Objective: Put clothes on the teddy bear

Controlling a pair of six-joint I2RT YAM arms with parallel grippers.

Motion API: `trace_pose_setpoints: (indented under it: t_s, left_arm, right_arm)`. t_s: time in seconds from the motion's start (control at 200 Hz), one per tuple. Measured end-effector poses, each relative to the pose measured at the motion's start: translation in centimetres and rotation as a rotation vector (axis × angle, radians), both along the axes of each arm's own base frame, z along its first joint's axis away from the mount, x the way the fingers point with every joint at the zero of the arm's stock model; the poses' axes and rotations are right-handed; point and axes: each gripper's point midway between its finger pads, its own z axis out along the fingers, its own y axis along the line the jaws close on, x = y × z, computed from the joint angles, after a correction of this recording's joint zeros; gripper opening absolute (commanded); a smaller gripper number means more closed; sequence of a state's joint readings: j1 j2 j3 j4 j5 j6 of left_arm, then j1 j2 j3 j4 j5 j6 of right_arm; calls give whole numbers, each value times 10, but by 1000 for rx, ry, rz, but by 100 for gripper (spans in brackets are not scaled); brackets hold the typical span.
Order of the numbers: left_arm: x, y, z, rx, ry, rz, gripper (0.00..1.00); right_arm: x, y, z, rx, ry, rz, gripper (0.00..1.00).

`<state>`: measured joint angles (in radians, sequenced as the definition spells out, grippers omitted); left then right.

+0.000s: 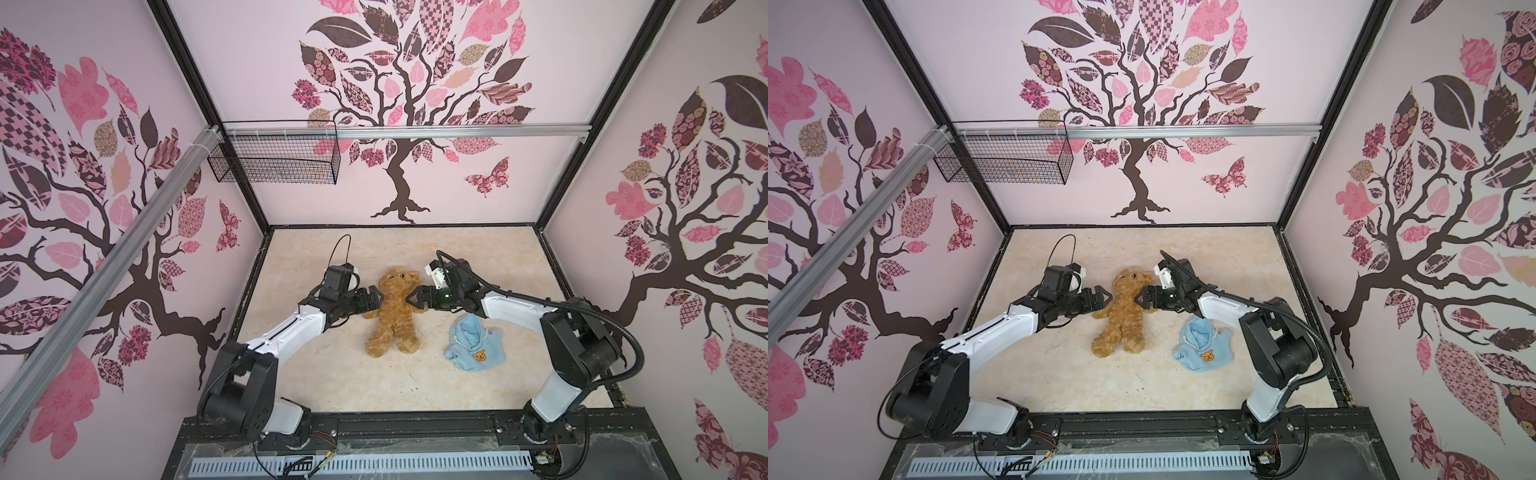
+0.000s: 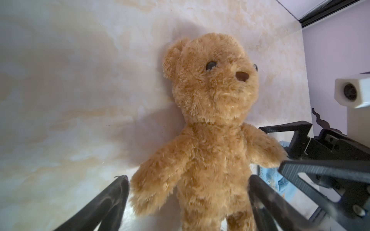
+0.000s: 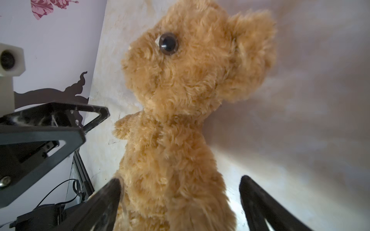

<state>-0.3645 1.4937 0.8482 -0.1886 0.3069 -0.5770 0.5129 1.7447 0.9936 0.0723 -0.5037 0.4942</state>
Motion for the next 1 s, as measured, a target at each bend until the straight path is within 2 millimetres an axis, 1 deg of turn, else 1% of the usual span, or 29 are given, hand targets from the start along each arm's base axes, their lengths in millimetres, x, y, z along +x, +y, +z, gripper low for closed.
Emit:
trace_pose_setpoints:
  t_s: [0.08, 0.155, 0.25, 0.325, 0.38, 0.43, 0.485, 0.525, 0.565, 0.595, 0.635, 0.695, 0.775, 0.81, 0.915, 1.0]
  left_arm:
    - [5, -10, -15, -39, 42, -14, 71]
    - [4, -19, -26, -74, 80, -26, 64]
    - [1, -31, -23, -117, 83, -37, 60]
    - [-2, -43, -19, -147, 66, -59, 57]
    - [-5, -49, -18, -163, 66, -64, 56]
    - [-7, -49, -19, -169, 67, -61, 57]
    - [-9, -48, -17, -175, 68, -53, 60]
    - [-10, -46, -13, -179, 64, -46, 63]
    - [-11, -43, -5, -185, 48, -39, 65]
    - [-12, -41, 5, -193, 27, -34, 67]
    - [-13, -37, 19, -205, -7, -28, 69]
    - [-12, -27, 47, -224, -75, -10, 72]
    - [-14, -13, 80, -241, -163, 21, 74]
    - [-16, -7, 94, -245, -201, 34, 75]
    - [-26, 4, 121, -249, -271, 50, 77]
    - [-35, 9, 135, -247, -306, 51, 78]
  right_arm:
    - [2, 10, -6, 20, 18, 22, 89]
    - [0, 19, -12, 39, 38, 41, 83]
    - [-5, 29, -17, 61, 58, 65, 69]
    - [-6, 35, -20, 80, 75, 68, 52]
    - [-5, 37, -21, 89, 69, 78, 41]
    - [-4, 36, -21, 92, 67, 75, 33]
    - [-1, 36, -18, 96, 40, 84, 26]
    - [0, 35, -15, 96, 20, 93, 24]
    - [2, 34, -11, 98, -10, 105, 23]
    - [3, 31, -7, 103, -30, 115, 24]
    - [2, 29, 1, 113, -68, 135, 24]
    - [0, 22, 18, 141, -140, 161, 23]
    - [-3, 7, 50, 201, -252, 179, 22]
    - [-4, -1, 69, 239, -320, 181, 21]
    - [-7, -20, 114, 326, -490, 189, 19]
    - [-12, -26, 138, 369, -583, 210, 18]
